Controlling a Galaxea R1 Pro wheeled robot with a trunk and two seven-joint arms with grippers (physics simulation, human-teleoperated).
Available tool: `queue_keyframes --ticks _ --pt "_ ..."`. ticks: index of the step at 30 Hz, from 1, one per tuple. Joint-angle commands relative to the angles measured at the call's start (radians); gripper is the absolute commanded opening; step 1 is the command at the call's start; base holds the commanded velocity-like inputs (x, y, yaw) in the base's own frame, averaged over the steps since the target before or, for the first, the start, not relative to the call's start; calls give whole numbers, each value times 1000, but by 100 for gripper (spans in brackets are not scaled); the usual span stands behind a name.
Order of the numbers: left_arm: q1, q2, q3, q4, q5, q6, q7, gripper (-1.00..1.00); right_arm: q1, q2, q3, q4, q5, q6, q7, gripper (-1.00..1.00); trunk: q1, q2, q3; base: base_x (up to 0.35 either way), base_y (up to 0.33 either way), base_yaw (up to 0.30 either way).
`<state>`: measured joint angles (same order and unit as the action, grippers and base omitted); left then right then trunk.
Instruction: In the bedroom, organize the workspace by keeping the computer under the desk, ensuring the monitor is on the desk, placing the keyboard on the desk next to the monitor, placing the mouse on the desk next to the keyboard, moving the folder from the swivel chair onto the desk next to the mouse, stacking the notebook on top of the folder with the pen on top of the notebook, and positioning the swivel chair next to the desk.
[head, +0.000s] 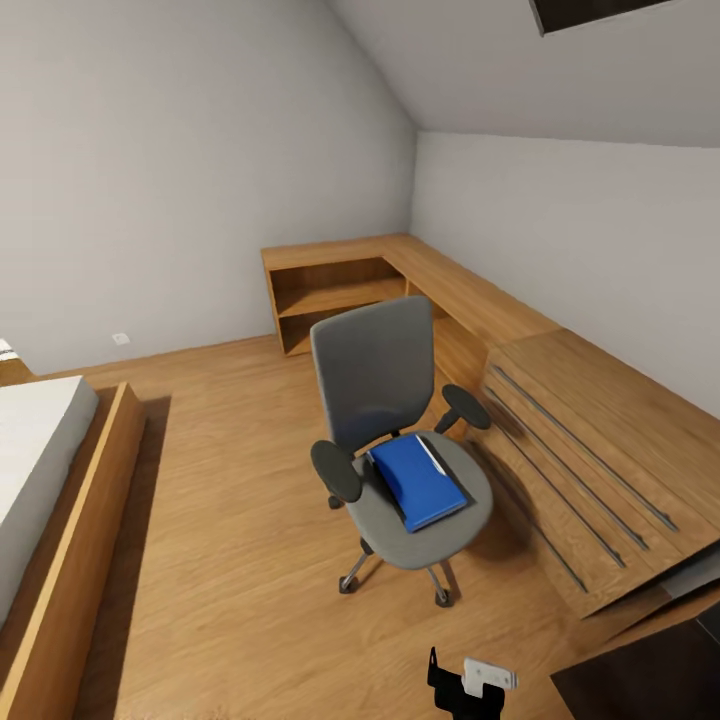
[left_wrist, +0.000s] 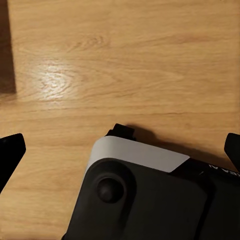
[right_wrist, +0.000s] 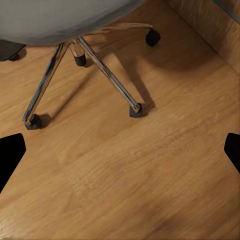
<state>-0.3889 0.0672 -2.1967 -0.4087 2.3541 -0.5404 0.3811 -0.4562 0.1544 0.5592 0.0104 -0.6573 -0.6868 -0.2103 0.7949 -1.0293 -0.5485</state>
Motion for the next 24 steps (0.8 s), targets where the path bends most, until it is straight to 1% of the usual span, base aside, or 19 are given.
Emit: queue_keyframes --ticks 1,13,21,24 --pt "-2 0 -8 -4 2 -6 5 100 -1 1 8 1 1 -1 -9 100 0 -1 -1 1 -1 10" --pt "-2 0 -8 -4 2 -6 5 100 -1 -1 7 1 -1 -2 -10 100 0 -1 -1 0 0 9" --pt "-2 -1 -8 -4 2 1 5 100 -1 -1 8 2 -1 -2 -11 100 0 -1 1 0 -20 214" --pt "-2 0 -8 -3 2 42 5 100 -1 0 8 2 -1 -2 -11 100 0 -1 3 0 -188 259"
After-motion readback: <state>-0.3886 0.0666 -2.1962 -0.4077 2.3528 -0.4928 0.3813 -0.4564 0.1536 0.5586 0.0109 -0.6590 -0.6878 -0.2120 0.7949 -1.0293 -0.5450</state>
